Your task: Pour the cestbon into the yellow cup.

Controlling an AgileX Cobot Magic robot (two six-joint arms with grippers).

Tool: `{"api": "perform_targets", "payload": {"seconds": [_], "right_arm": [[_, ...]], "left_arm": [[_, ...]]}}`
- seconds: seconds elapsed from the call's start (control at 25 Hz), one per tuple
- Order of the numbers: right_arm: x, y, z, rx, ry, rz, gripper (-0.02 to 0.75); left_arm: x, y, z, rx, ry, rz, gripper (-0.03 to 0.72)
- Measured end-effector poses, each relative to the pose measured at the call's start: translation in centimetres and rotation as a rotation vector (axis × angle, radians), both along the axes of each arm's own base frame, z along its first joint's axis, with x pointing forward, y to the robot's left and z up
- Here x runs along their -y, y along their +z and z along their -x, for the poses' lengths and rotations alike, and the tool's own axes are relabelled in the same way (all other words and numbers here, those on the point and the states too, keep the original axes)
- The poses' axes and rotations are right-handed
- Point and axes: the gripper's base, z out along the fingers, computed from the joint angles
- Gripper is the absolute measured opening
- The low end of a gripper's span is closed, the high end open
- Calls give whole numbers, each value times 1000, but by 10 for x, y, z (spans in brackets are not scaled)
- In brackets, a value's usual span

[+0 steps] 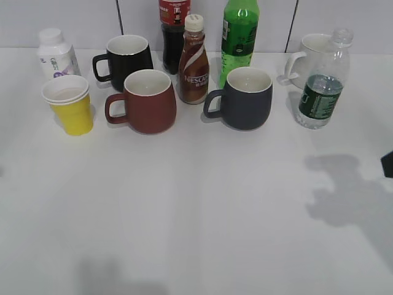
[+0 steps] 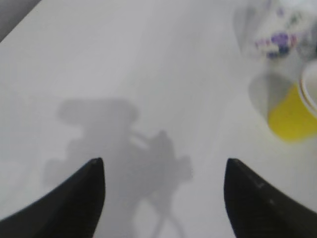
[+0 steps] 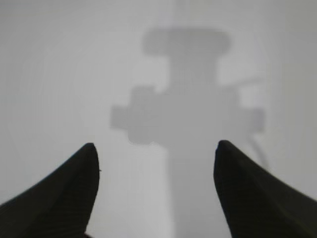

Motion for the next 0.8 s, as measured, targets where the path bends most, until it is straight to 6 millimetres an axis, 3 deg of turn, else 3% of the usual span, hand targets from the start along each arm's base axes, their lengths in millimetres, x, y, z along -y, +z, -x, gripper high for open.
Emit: {"api": "perform_targets", "payload": {"seconds": [0.2,0.32,0.52,0.64,0.8], "right_arm": [[4,13,26,2,40,6,536],[6,21,45,12,78,19,536],[12,25,77,78,104,21,536],[16,17,99,107,125,29,535],[22,13,128,182,140,27,535]], "left_arm": [[31,27,32,-259,-285,-43,566],[38,34,59,-326,-478,-74,564],[22,50,105,-197,-624,-147,564],[8,46,132,-86,-688,-201,564],[-5,25,160,27,-731,-240,564]]}}
